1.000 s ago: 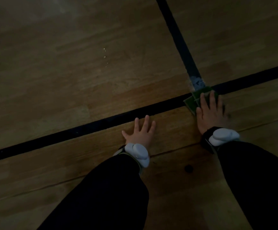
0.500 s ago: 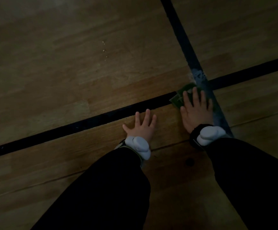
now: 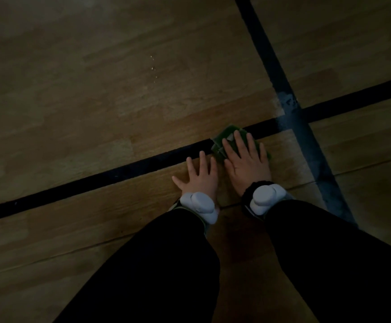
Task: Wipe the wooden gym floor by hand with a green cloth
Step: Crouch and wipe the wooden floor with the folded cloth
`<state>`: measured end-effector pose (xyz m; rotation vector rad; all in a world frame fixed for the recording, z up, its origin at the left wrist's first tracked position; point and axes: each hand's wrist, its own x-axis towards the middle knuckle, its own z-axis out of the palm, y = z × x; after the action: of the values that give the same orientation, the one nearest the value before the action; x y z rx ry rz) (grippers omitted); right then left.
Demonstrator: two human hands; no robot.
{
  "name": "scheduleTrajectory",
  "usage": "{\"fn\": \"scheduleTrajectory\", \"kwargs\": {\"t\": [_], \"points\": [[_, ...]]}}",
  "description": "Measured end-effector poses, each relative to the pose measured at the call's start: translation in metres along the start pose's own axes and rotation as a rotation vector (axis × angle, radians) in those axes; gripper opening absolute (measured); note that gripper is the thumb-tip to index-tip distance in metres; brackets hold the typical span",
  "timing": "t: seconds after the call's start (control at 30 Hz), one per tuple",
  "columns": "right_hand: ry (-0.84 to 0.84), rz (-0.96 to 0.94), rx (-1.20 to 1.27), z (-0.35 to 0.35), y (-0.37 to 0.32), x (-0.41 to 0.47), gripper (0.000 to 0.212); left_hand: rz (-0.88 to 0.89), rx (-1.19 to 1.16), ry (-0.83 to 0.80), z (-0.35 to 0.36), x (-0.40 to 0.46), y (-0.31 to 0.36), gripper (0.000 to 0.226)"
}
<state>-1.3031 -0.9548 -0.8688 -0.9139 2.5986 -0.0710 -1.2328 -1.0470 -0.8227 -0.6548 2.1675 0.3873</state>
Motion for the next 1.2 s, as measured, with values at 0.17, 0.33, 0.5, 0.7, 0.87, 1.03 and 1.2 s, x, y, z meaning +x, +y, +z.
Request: {"fn": "scheduleTrajectory", "kwargs": {"t": [0.17, 0.33, 0.5, 0.7, 0.87, 1.03, 1.2], "points": [[0.000, 0.060, 0.012, -0.006, 0.025, 0.007, 0.054, -0.027, -0.128, -0.039, -0.005, 0.004, 0.003, 0.087], [0.054, 0.162, 0.007, -0.014, 0.067, 0.011, 0.054, 0.009, -0.150, -0.049, -0.005, 0.005, -0.002, 0.087], [0.080, 0.246, 0.006, -0.021, 0.102, 0.010, 0.054, 0.030, -0.135, -0.038, -0.005, 0.005, -0.001, 0.092], [0.065, 0.352, 0.027, -0.025, 0.119, 0.014, 0.055, 0.030, -0.130, -0.033, -0.005, 0.005, -0.001, 0.092], [0.079, 0.380, 0.026, -0.022, 0.096, 0.013, 0.056, 0.036, -0.118, -0.038, -0.007, 0.004, -0.001, 0.100], [0.070, 0.250, -0.020, -0.011, 0.064, 0.001, 0.056, 0.041, -0.127, -0.028, -0.006, 0.005, 0.000, 0.097], [0.061, 0.224, -0.016, -0.004, 0.044, -0.008, 0.057, 0.020, -0.120, -0.041, -0.007, 0.008, 0.000, 0.096]]}}
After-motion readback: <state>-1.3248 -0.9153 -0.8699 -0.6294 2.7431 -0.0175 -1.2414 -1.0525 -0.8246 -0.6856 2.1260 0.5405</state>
